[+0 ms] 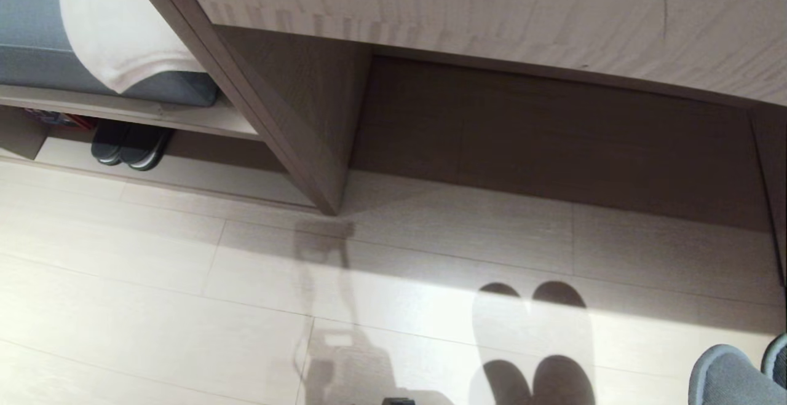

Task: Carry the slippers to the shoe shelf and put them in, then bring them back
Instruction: Place the slippers on the floor

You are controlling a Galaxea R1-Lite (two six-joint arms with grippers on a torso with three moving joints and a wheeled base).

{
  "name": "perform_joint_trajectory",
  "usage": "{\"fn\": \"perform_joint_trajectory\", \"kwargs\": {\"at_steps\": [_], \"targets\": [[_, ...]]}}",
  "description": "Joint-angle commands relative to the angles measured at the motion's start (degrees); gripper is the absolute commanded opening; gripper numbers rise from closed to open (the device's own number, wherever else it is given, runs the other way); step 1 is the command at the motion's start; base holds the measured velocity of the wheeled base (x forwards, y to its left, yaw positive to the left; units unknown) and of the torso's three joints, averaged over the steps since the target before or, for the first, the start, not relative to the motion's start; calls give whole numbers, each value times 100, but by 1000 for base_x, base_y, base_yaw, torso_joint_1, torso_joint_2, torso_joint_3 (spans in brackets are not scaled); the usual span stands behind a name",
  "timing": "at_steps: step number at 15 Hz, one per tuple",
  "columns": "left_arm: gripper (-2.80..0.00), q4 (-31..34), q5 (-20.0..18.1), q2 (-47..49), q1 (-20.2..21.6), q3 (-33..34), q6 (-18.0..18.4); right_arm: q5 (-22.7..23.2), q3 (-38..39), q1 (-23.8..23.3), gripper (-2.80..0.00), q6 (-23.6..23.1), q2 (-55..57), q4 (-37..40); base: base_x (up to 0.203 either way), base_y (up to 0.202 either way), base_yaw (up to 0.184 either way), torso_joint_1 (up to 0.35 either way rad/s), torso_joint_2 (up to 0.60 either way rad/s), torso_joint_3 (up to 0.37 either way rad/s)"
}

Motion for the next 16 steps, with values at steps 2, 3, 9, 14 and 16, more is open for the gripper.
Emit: {"fn": "perform_joint_trajectory", "kwargs": {"at_steps": [2,3,9,14,16], "targets": [[-280,1,1,5,0,9,-3,4,9,1,-280,-5,-10,2,0,0,0,8,0,-197],[-280,1,1,5,0,9,-10,4,9,1,-280,-5,-10,2,0,0,0,2,2,-190],[-280,1,1,5,0,9,-2,4,9,1,-280,-5,-9,2,0,0,0,2,1,-196],[-280,1,1,5,0,9,-2,4,9,1,-280,-5,-10,2,0,0,0,2,4,-198],[-280,1,1,5,0,9,-2,4,9,-7,-280,-5,-10,2,0,0,0,0,0,-202]]}}
